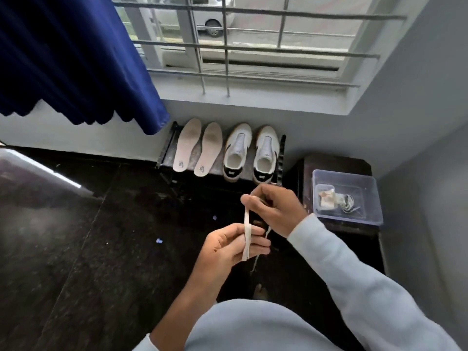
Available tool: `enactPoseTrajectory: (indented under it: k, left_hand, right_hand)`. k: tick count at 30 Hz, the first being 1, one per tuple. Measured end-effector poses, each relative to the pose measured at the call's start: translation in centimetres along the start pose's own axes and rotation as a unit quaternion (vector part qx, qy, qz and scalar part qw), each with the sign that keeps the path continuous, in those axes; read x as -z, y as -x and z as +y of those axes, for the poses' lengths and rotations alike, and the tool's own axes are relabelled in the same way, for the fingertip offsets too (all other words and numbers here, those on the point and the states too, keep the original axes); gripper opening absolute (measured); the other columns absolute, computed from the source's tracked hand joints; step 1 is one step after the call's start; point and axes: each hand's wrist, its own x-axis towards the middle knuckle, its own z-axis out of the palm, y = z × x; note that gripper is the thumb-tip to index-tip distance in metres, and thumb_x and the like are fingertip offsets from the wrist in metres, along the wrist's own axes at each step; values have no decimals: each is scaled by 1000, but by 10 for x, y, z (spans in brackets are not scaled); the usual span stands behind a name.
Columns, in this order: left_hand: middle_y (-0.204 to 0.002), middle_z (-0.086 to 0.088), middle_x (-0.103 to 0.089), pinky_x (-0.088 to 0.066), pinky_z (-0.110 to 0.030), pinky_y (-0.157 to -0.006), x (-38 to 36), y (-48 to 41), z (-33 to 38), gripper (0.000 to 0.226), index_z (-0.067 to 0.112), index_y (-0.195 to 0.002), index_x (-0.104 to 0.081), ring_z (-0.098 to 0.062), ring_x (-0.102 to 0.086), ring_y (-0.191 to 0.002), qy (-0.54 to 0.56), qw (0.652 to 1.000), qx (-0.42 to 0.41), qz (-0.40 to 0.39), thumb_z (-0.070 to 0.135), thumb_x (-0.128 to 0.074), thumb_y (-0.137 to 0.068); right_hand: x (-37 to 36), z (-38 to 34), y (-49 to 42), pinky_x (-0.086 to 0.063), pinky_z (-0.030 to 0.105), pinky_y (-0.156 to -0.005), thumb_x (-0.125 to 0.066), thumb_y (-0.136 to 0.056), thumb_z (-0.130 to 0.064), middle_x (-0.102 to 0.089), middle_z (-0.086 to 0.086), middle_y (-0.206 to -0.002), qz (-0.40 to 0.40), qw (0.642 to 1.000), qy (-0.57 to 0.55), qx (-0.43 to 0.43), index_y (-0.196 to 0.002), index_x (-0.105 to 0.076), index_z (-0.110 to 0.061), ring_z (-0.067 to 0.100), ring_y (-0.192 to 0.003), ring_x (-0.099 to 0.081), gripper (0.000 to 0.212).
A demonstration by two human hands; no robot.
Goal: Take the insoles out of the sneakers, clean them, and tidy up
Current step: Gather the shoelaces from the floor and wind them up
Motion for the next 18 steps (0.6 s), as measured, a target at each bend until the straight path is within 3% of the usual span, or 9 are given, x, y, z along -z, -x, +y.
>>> enactPoseTrajectory:
  k: [3,6,9,12,15,18]
  left_hand:
    - [-101,-25,-74,-58,-31,-89,-7,-2,6,34,-1,-109,-70,-33,-73,-99,57,998,-6,3,-1,-37,-100]
    - [-111,-22,-73,-53,-37,-98,-7,-6,13,43,0,-118,-67,-32,-69,-110,94,995,-12,9,15,-30,-103]
    - [-123,-19,-69,-44,-38,-105,-3,-16,16,56,0,-128,-59,-28,-64,-120,151,988,-7,6,38,-27,-102]
    - [-122,-13,-71,-44,-35,-105,2,-24,16,65,4,-129,-58,-22,-66,-118,97,995,-10,20,50,-30,-94]
    - [-112,-6,-76,-50,-30,-99,7,-22,15,62,14,-118,-67,-17,-70,-110,-6,1000,-6,2,54,-29,-90]
    - [-104,-9,-78,-53,-27,-94,13,-18,20,67,12,-111,-70,-20,-73,-101,-63,997,-2,-38,54,-23,-90]
  right_hand:
    - [-15,32,12,-50,38,-64,-62,-81,-55,-61,-7,-62,-34,996,-57,-67,-69,-64,-24,8,-60,-55,34]
    - [-31,41,45,-52,45,-64,-52,-86,-41,-64,0,-65,-44,996,-53,-65,-76,-66,-21,17,-61,-59,26]
    - [-32,22,77,-43,33,-53,-46,-95,-47,-55,0,-56,-64,997,-43,-22,-71,-61,-26,16,-50,-51,35]
    - [-17,-7,77,-39,19,-54,-47,-95,-45,-56,-10,-58,-79,995,-5,53,-74,-64,-24,10,-54,-53,34]
    - [4,-31,46,-39,14,-56,-55,-94,-33,-57,-14,-58,8,997,-26,75,-71,-63,-23,2,-56,-54,26]
    - [11,-31,7,-38,16,-54,-59,-94,-38,-55,-14,-53,54,998,-27,26,-68,-62,-25,3,-51,-49,29]
